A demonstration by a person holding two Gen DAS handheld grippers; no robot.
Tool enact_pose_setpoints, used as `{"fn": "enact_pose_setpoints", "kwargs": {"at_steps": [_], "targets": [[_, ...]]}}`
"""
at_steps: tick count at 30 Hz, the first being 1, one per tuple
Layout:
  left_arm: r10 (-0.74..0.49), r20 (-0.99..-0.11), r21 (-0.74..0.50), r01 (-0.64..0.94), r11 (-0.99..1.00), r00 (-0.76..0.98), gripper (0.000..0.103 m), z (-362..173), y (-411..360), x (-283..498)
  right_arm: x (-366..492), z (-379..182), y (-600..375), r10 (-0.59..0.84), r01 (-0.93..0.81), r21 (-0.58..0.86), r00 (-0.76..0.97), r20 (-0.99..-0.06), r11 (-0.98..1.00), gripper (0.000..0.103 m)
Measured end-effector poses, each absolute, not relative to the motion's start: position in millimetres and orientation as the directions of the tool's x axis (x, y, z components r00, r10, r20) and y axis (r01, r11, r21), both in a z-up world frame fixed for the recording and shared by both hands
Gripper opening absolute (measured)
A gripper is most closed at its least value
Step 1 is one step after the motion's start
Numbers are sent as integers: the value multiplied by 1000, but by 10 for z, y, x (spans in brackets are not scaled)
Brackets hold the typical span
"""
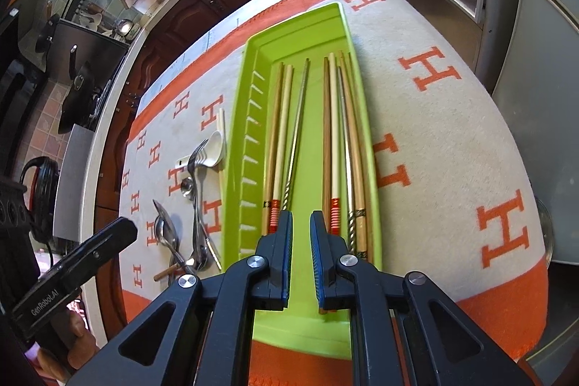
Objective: Organize utensils
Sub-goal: 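Withdraw both open grippers from the tray toward the remaining utensils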
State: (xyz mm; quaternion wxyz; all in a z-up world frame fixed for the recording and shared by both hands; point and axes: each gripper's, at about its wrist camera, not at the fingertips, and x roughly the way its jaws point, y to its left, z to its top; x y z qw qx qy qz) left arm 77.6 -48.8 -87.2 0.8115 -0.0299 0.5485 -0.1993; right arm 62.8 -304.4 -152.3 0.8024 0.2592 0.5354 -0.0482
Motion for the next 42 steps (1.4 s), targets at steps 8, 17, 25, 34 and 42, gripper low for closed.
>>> {"fn": "enact_pose_setpoints", "kwargs": {"at_steps": [8,17,25,34,42], "targets": [[-318,-874,-242,238,941,368,56,-887,-132,648,580,-1431,-2807,201,310,345,413,-888,886,10],[-268,-876,-210,183,960,400,58,-933,173,597,603,-1389,-2546,202,259,320,394,-897,911,11],[-245,-881,-203,145,968,405,59,-1010,369,611,704,-1360,-2312,201,209,294,374,-905,933,13],[-228,-887,-194,125,973,401,60,-1105,511,689,881,-1383,-2133,195,179,269,349,-917,946,14],[-222,-892,-195,109,975,393,60,-1181,594,782,1024,-1459,-2029,187,170,252,322,-928,953,15]]}}
